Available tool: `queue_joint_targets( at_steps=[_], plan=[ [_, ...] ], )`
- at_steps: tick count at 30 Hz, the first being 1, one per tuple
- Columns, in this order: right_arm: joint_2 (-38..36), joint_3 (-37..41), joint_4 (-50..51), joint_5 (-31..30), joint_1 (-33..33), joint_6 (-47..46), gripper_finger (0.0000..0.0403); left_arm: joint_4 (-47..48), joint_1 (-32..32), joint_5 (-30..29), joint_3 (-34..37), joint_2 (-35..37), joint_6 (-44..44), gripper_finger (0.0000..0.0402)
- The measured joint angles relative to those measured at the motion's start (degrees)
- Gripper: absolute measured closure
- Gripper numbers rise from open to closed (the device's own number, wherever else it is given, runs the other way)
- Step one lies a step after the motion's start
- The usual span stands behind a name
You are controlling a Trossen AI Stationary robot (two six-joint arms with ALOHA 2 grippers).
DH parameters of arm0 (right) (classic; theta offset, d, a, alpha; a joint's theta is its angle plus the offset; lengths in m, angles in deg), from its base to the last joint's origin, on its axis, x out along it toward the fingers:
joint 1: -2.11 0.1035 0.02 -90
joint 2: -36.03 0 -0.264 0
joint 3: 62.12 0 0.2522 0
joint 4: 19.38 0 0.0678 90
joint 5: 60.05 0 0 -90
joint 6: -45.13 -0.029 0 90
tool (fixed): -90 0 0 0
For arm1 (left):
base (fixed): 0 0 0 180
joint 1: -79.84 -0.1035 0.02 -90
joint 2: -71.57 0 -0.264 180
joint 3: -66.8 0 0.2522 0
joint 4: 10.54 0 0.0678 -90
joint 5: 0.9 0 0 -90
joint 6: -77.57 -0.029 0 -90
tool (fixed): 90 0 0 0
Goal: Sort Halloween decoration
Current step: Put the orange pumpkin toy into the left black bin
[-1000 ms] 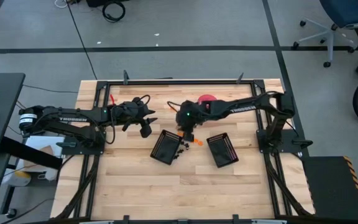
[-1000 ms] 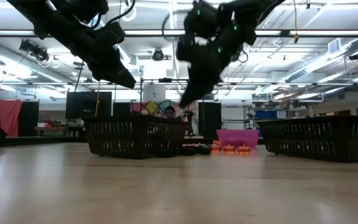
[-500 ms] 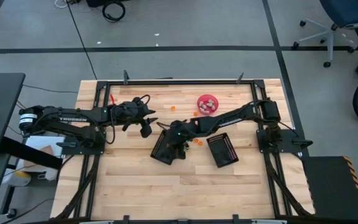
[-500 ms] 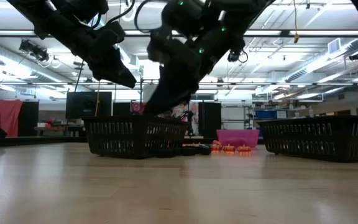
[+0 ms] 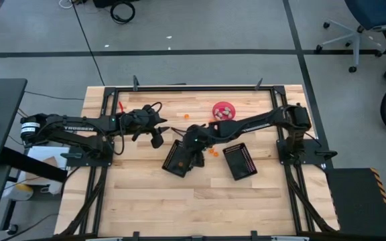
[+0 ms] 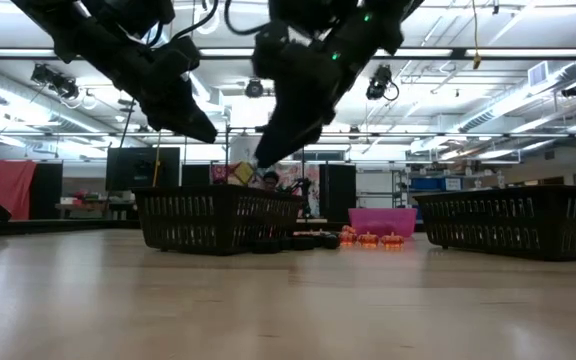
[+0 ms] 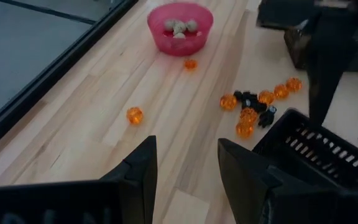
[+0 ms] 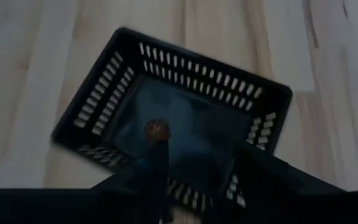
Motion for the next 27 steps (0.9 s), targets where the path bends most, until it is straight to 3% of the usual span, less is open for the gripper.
queue_joint_targets(
  at_steps=[6, 11, 27],
  plan=[
    [-5.0, 0.0, 15.1, -5.5, -0.5, -0.3, 0.0218, 0.1, 0.1, -0.1, 0.0, 0.0, 0.0, 0.0260],
    [-3.8, 0.3, 25.7, -5.9, -2.0, -4.5, 0.0217, -0.6, -0.1, -0.1, 0.0, 0.0, 0.0, 0.0260],
    [6.7, 1.0, 27.1, -4.6, -1.8, -8.0, 0.0212, -0.8, -0.1, -0.1, 0.0, 0.0, -0.1, 0.0260]
  ],
)
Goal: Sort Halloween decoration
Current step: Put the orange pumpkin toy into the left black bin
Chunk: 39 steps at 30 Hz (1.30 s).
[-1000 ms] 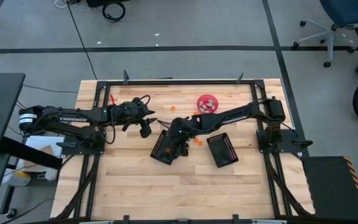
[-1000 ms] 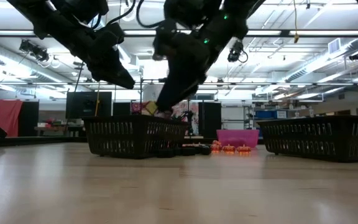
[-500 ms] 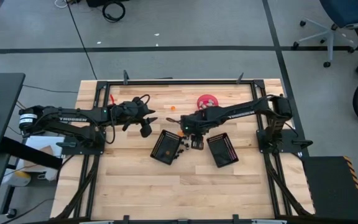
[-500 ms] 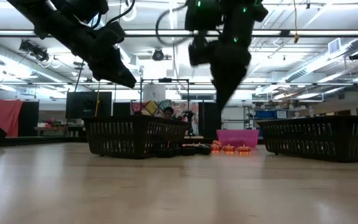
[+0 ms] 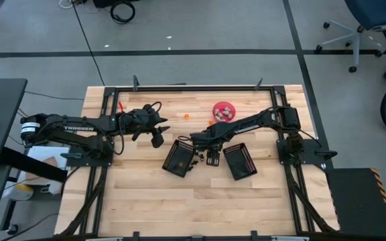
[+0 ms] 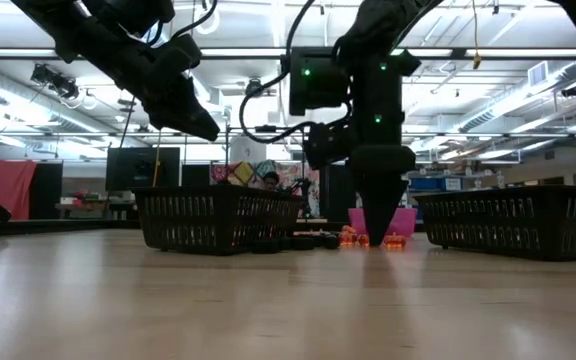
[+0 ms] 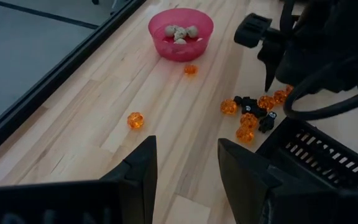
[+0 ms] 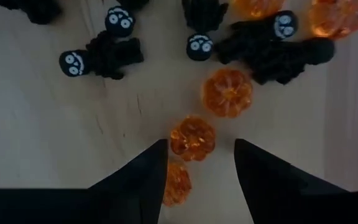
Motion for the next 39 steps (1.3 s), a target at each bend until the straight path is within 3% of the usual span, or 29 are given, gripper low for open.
queue_joint_targets(
  at_steps=[8, 20, 30, 39],
  plan=[
    [-0.2, 0.9, -1.9, 0.2, 0.0, 0.7, 0.0222, 0.0, 0.0, 0.0, 0.0, 0.0, 0.1, 0.0260],
    [-0.1, 1.0, -3.2, 0.5, 0.0, 2.7, 0.0304, 0.0, 0.0, 0.0, 0.0, 0.0, 0.1, 0.0260],
    [-0.7, 1.0, -1.4, 0.3, 0.0, 2.9, 0.0291, 0.0, 0.0, 0.0, 0.0, 0.0, 0.1, 0.0260],
    [-6.0, -1.0, 2.6, 0.6, 0.3, 2.0, 0.0290, 0.0, 0.0, 0.0, 0.0, 0.0, 0.1, 0.0260]
  ],
)
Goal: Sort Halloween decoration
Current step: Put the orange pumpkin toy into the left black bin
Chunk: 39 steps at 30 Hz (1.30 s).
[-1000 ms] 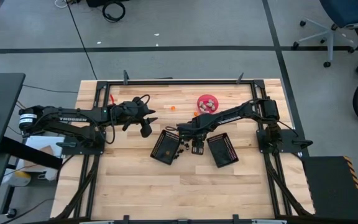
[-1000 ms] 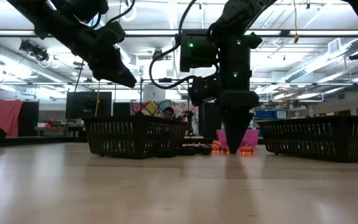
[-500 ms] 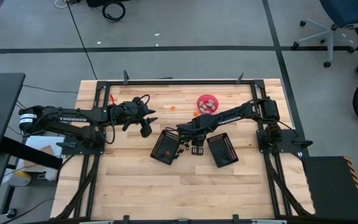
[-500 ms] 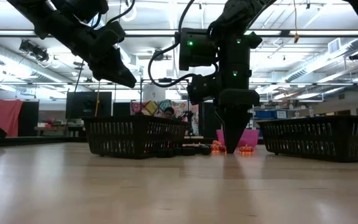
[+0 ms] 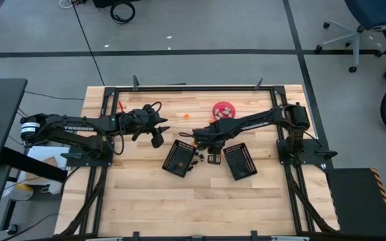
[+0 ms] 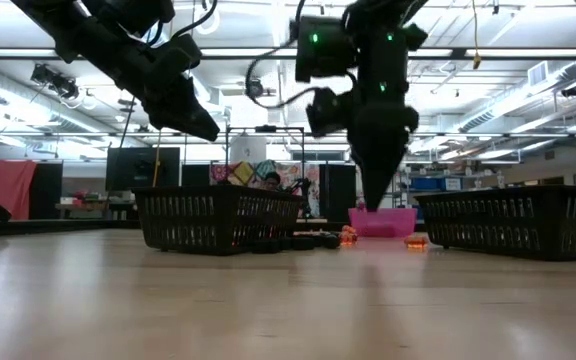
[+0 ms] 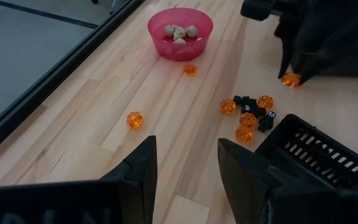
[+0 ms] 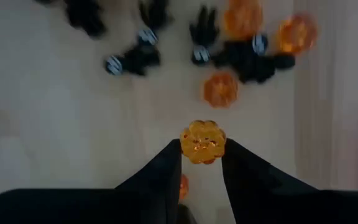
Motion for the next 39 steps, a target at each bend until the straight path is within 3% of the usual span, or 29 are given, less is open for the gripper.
queue_joint_targets(
  at_steps=[5, 12, 20, 31, 39],
  plan=[
    [-1.8, -2.5, -1.7, 0.1, 0.9, 0.5, 0.0290, 0.0, 0.0, 0.0, 0.0, 0.0, 0.0, 0.0260],
    [-1.5, -3.6, -15.0, 3.0, 1.6, 2.0, 0.0289, 0.0, 0.0, 0.0, 0.0, 0.0, 0.0, 0.0260],
    [4.0, -3.5, -25.2, 4.6, 1.4, 2.9, 0.0287, -0.7, 0.0, 0.0, 0.0, 0.0, 0.0, 0.0260],
    [4.1, -3.6, -22.8, 3.4, 0.3, 3.6, 0.0212, -0.5, 0.1, 0.0, 0.0, 0.0, 0.0, 0.0260],
    [0.7, -3.7, -17.2, -3.2, -3.1, 5.4, 0.0208, -0.2, 0.1, 0.0, 0.0, 0.0, 0.0, 0.0260]
  ],
)
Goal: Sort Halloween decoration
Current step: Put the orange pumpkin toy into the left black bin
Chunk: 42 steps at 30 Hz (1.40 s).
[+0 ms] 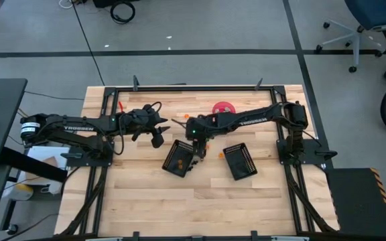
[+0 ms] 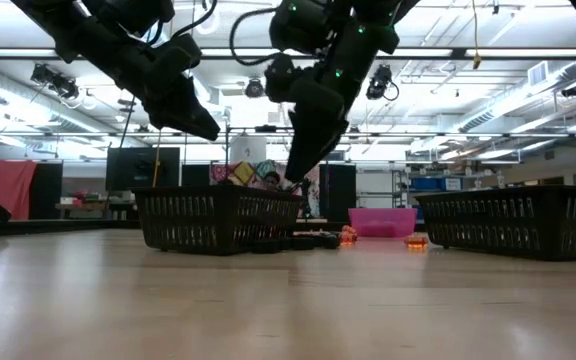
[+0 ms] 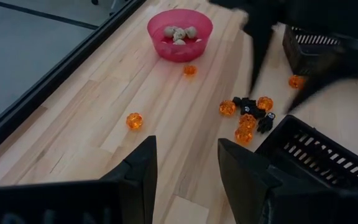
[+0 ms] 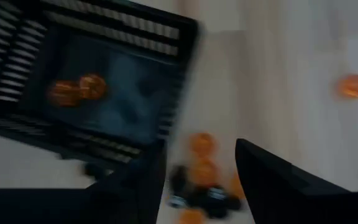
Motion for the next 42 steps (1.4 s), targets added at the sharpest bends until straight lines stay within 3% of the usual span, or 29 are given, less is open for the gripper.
queue_joint_targets(
  at_steps=[13, 20, 32, 42],
  plan=[
    [0.2, 5.3, -2.4, 0.4, -5.6, 1.3, 0.0208, 0.2, 0.0, 0.0, 0.0, 0.0, 0.0, 0.0260],
    [0.6, 10.9, -10.6, 1.9, -6.6, 1.1, 0.0208, 0.2, 0.0, 0.0, 0.0, 0.0, 0.0, 0.0260],
    [0.6, 16.0, -15.2, 2.2, -8.2, 1.6, 0.0208, 0.2, 0.0, 0.0, 0.0, 0.0, 0.4, 0.0260],
    [0.5, 18.1, -19.2, 2.6, -8.2, 3.1, 0.0245, 0.2, 0.0, 0.0, 0.0, 0.0, 0.4, 0.0260]
  ],
)
